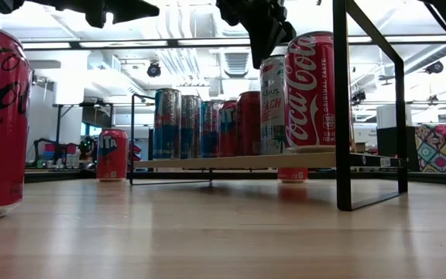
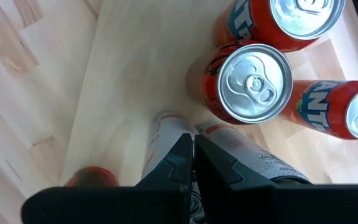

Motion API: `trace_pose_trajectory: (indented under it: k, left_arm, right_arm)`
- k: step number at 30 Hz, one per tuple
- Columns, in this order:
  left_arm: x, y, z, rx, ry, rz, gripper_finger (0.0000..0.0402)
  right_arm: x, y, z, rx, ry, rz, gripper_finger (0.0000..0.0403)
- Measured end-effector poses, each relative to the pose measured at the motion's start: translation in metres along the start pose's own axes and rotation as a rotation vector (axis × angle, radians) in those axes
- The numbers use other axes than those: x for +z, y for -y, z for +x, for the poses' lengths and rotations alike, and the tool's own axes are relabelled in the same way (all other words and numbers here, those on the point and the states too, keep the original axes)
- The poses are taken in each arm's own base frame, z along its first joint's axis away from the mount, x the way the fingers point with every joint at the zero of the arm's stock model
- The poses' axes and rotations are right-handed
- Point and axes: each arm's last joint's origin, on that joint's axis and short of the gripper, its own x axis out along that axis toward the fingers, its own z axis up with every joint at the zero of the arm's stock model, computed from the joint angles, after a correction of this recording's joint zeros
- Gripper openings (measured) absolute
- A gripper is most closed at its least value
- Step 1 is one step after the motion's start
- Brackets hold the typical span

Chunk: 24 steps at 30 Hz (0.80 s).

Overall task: Place canned beverage on shelf
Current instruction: Put the left orange soda can on the shelf aligned with the orange soda can on the shelf

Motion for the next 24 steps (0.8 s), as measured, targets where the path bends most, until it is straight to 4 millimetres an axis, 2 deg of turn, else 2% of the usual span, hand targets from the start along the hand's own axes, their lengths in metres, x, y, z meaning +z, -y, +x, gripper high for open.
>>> trace_pose_trajectory:
  k: [8, 14, 18, 24]
  left_arm:
    - [0.000, 0.000, 0.000, 0.000, 0.000, 0.000, 0.0000]
    - [0.000, 0.000, 0.000, 0.000, 0.000, 0.000, 0.0000]
    - [0.000, 0.000, 0.000, 0.001, 0.003, -0.002, 0.0000]
    - [0.002, -0.002, 0.000, 0.015, 0.021, -0.022, 0.0000]
  right_arm:
    - [0.000, 0.001, -0.001, -0.005, 0.007, -0.010, 0.0009]
    - [-0.004, 0.009, -0.018, -0.033, 0.063, -0.012, 0.0009]
    - [-0.005, 0.014, -0.031, -0.095, 0.157, -0.116, 0.0009]
    - [-0.006, 0.010, -0.048, -0.066, 0.316, -0.257, 0.0009]
